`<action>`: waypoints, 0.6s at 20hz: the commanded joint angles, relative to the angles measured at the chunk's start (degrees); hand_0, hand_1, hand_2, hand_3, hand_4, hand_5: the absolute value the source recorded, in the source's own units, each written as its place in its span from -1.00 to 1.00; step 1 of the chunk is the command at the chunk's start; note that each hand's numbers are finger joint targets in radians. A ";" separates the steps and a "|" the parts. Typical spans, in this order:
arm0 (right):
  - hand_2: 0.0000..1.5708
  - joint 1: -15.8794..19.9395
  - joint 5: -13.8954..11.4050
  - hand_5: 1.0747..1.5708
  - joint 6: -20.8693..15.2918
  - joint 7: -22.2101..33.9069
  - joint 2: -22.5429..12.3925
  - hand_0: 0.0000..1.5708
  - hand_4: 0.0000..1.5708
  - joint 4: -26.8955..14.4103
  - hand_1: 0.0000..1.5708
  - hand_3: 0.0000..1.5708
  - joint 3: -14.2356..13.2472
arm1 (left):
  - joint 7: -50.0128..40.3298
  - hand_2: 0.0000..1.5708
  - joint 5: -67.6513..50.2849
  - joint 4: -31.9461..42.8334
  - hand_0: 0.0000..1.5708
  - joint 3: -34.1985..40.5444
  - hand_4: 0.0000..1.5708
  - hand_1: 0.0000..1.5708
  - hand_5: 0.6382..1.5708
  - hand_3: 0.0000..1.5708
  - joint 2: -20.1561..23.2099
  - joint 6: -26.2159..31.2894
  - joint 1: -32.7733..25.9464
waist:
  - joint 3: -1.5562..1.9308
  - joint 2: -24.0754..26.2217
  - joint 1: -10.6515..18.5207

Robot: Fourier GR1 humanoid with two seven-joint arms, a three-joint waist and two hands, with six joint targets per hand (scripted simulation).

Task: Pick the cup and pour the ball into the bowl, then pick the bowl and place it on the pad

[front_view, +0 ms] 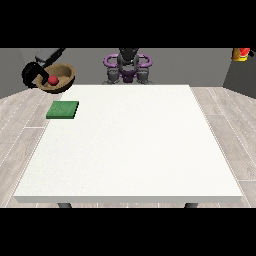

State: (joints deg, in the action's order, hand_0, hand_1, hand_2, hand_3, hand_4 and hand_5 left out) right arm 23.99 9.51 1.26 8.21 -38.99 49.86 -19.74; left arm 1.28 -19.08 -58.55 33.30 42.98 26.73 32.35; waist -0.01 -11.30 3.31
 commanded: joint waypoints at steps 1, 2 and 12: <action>1.00 3.49 1.05 0.97 -2.42 -0.96 2.15 1.00 0.36 -1.77 1.00 -0.45 -1.52 | 1.91 -1.00 -0.80 3.16 -1.00 1.69 0.55 -1.00 0.96 -1.00 3.66 1.05 1.82 | 0.02 -4.06 -0.20; 1.00 2.99 0.03 0.98 -3.58 -3.36 3.83 1.00 0.36 -4.84 1.00 -0.42 -1.19 | -0.82 -1.00 -2.58 0.17 -1.00 0.48 0.54 -1.00 0.96 -1.00 2.51 2.24 2.03 | 0.07 -2.96 2.17; 1.00 6.08 2.02 1.00 -3.04 -3.22 6.89 1.00 0.26 -9.10 1.00 -0.24 -2.02 | 1.17 -1.00 0.11 1.07 -1.00 -1.27 0.53 -1.00 0.97 -1.00 1.70 -1.53 -0.53 | 0.03 -0.10 -0.59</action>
State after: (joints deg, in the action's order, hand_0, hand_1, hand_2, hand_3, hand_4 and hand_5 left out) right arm 28.33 10.47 -0.97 3.33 -32.60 42.00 -20.83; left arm 3.33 -19.39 -57.94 32.61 43.84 25.82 31.86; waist 0.03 -13.03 3.42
